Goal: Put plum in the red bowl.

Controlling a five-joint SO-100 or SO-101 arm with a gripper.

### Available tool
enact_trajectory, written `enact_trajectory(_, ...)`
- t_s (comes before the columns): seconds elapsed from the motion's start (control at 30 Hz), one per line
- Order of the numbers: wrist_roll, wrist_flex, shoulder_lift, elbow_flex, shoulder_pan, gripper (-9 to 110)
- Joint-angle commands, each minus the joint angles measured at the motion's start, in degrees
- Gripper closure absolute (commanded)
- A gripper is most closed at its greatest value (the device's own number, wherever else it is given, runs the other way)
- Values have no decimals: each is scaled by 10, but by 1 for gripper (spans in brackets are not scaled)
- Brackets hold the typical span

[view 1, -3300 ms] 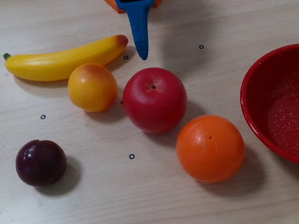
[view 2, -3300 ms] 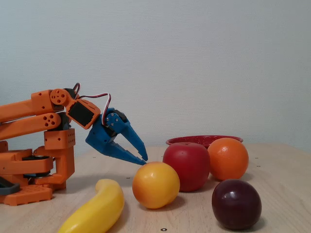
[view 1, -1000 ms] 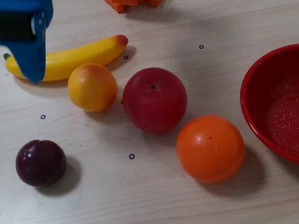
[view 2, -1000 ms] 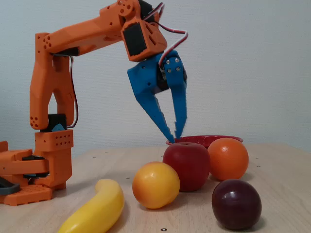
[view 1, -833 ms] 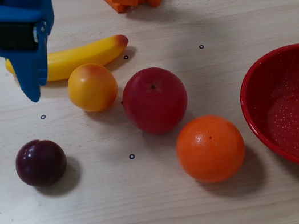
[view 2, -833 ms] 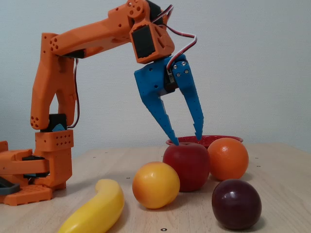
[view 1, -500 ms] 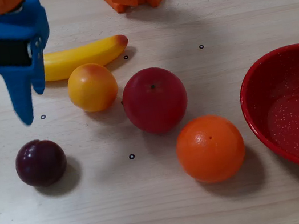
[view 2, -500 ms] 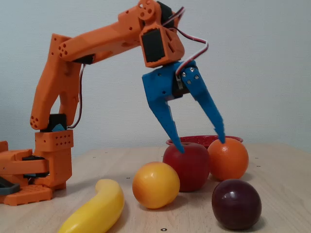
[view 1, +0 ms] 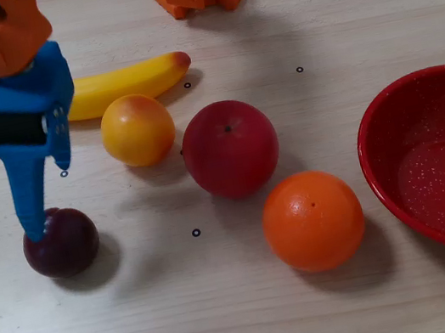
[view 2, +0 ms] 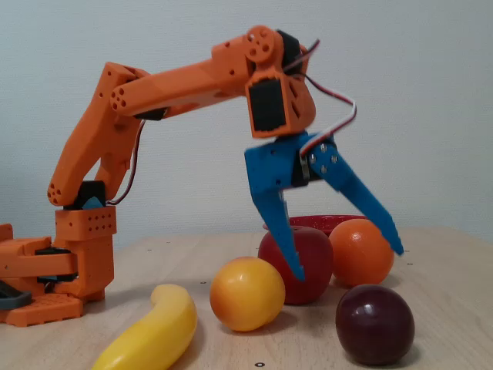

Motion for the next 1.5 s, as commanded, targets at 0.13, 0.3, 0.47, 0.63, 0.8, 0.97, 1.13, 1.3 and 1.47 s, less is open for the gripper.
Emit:
enact_trajectory(0.13, 45, 6, 11, -75, 11, 61)
enact_trajectory(0.3, 62, -5, -12, -92, 10, 61)
enact_trajectory(0.47, 68, -14, -25, -92, 8, 61)
enact_trajectory(0.63, 82, -22, -35, -93, 4, 60)
enact_trajectory(0.8, 91, -31, -44, -94, 1, 59)
enact_trajectory(0.97, 91, -42, -55, -97, -3, 59)
enact_trajectory(1.13, 91, -54, -65, -97, -6, 59)
enact_trajectory(1.3, 88, -57, -75, -105, -11, 59)
enact_trajectory(1.47, 87, -69, -82, -105, -14, 59)
